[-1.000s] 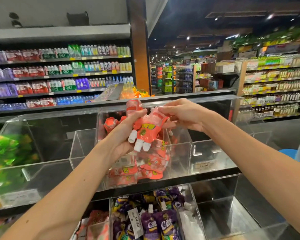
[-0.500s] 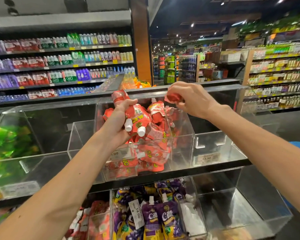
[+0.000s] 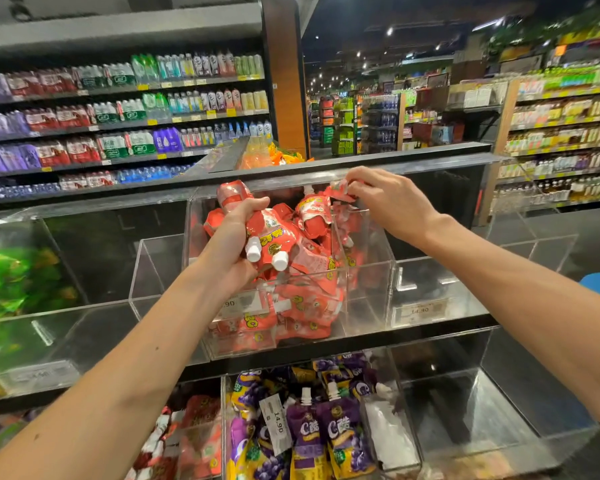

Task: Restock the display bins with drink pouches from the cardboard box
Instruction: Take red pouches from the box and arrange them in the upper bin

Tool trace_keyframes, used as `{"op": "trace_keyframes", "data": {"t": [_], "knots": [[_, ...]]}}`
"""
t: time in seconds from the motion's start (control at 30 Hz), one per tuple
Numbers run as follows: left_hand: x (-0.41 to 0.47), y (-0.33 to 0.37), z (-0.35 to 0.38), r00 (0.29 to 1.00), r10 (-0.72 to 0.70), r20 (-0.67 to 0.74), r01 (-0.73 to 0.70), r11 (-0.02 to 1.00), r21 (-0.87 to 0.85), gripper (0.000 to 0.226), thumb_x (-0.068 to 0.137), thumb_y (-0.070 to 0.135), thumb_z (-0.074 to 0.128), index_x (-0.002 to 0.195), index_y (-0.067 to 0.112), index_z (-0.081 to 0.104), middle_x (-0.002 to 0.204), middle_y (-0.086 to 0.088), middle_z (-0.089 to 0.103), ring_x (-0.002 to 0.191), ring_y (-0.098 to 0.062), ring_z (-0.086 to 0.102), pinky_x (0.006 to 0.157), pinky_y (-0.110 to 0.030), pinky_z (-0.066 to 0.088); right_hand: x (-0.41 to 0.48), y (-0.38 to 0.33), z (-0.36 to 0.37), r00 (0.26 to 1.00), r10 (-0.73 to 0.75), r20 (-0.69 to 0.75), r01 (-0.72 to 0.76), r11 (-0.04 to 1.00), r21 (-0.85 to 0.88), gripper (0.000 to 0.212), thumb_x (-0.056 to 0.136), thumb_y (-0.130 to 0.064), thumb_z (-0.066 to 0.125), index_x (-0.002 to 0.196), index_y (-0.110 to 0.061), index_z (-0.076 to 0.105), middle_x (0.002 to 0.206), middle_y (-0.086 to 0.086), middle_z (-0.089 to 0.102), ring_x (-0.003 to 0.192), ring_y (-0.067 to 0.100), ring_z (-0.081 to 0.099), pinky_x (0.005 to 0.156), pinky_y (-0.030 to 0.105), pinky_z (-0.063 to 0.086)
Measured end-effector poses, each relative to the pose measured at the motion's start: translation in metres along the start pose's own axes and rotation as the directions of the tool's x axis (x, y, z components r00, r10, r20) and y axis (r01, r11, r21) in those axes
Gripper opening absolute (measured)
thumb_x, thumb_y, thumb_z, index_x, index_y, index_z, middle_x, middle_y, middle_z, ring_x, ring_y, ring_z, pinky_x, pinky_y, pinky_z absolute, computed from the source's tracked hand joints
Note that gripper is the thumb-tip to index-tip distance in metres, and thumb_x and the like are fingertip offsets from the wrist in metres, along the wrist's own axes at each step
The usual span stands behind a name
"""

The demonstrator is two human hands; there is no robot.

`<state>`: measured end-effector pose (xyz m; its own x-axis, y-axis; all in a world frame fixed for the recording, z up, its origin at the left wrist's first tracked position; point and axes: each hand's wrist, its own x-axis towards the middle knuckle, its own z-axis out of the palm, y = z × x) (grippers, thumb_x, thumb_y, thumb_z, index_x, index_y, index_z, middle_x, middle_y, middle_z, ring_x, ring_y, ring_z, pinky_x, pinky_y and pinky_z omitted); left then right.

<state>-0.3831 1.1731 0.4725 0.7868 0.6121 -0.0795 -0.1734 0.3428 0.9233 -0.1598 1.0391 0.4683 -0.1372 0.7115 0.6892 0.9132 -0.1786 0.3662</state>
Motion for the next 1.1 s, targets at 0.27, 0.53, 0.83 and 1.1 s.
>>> {"op": "trace_keyframes", "data": {"t": [0.27,0.53,0.83,1.1], "knots": [[-0.003,0.002,-0.003,0.999,0.005,-0.034,-0.005,1.000,0.015,0.032,0.091,0.029,0.065,0.113,0.007,0.063,0.093,-0.013,0.074,0.078,-0.027,0.073,0.072,-0.039,0.062,0.029,-0.003,0.005,0.906,0.227,0.356,-0.246,0.969,0.008,0.027,0.099,-0.017,0.049,0.115,-0.015,0.071,0.137,0.007,0.060,0.109,0.036,0.064,0.087,0.047,0.054],[-0.019,0.009,-0.006,0.999,-0.001,-0.053,0.001,1.000,-0.011,0.048,0.092,0.034,0.064,0.130,0.005,0.058,0.112,-0.018,0.073,0.096,-0.031,0.073,0.078,-0.043,0.061,0.013,-0.021,-0.005,0.790,0.321,0.522,-0.351,0.935,-0.044,0.047,0.100,-0.046,0.038,0.138,-0.025,0.055,0.165,0.004,0.014,0.149,0.028,0.007,0.113,0.054,0.023],[-0.037,0.001,-0.014,0.993,0.028,-0.112,-0.044,0.988,-0.146,0.055,0.103,0.050,0.038,0.100,0.002,0.064,0.090,-0.016,0.075,0.079,-0.029,0.075,0.073,-0.046,0.061,0.042,-0.140,-0.048,0.775,0.307,0.553,-0.631,0.335,0.700,0.061,0.088,-0.066,0.055,0.105,-0.009,0.067,0.084,0.011,0.072,0.062,0.011,0.065,0.061,0.040,0.054],[-0.036,0.014,-0.042,0.996,0.036,-0.080,-0.046,0.992,-0.119,0.063,0.102,0.056,0.036,0.122,0.001,0.060,0.092,-0.011,0.073,0.087,-0.023,0.072,0.092,-0.045,0.056,0.045,-0.143,-0.033,0.661,0.391,0.640,-0.696,0.000,0.718,0.049,0.084,-0.031,0.078,0.123,-0.016,0.051,0.106,0.001,0.064,0.092,0.012,0.066,0.077,0.029,0.056]]}}
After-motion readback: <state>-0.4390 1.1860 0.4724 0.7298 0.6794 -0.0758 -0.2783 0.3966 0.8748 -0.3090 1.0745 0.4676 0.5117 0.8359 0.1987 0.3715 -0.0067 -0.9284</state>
